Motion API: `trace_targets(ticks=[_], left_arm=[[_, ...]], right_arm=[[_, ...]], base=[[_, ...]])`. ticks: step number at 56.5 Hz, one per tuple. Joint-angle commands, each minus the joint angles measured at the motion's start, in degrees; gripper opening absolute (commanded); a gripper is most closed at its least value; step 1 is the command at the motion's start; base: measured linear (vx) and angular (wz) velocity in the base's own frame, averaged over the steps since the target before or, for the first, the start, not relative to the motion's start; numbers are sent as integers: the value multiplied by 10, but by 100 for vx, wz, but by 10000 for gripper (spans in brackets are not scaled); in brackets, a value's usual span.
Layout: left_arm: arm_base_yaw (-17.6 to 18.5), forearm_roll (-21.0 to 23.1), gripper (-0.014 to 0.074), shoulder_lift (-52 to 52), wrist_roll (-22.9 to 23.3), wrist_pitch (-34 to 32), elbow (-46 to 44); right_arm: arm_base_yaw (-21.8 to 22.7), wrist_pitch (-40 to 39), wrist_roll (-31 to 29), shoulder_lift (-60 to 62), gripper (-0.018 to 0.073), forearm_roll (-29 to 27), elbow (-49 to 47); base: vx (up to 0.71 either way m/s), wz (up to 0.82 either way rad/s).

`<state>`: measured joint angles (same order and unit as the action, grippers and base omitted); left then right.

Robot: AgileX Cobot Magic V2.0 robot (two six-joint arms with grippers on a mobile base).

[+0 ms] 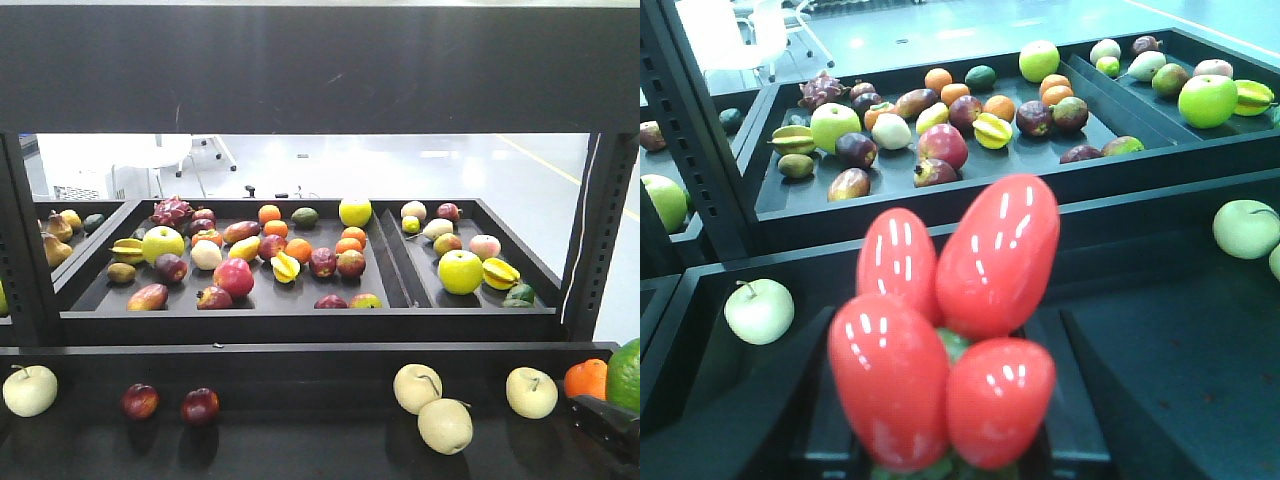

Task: Pick snacks and fruit into basket
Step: 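Lift both held fruits up from the table surface, then drive away from the fruit table holding both fruits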

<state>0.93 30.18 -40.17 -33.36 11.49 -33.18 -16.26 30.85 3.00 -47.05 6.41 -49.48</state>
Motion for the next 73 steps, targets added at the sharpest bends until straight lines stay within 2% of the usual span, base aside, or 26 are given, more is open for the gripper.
trace_targets(ticks=[1,35,73], left_arm=[[0,9,-3,4,1,-46,-16],[0,9,-3,4,1,-46,-16],[0,9,-3,4,1,-46,-16]], right_arm=[[1,-52,-6,4,-8,9,-18],[1,-52,-6,4,-8,9,-18],[1,-52,-6,4,-8,9,-18]], base=[[0,0],[-1,-3],[-11,-28]])
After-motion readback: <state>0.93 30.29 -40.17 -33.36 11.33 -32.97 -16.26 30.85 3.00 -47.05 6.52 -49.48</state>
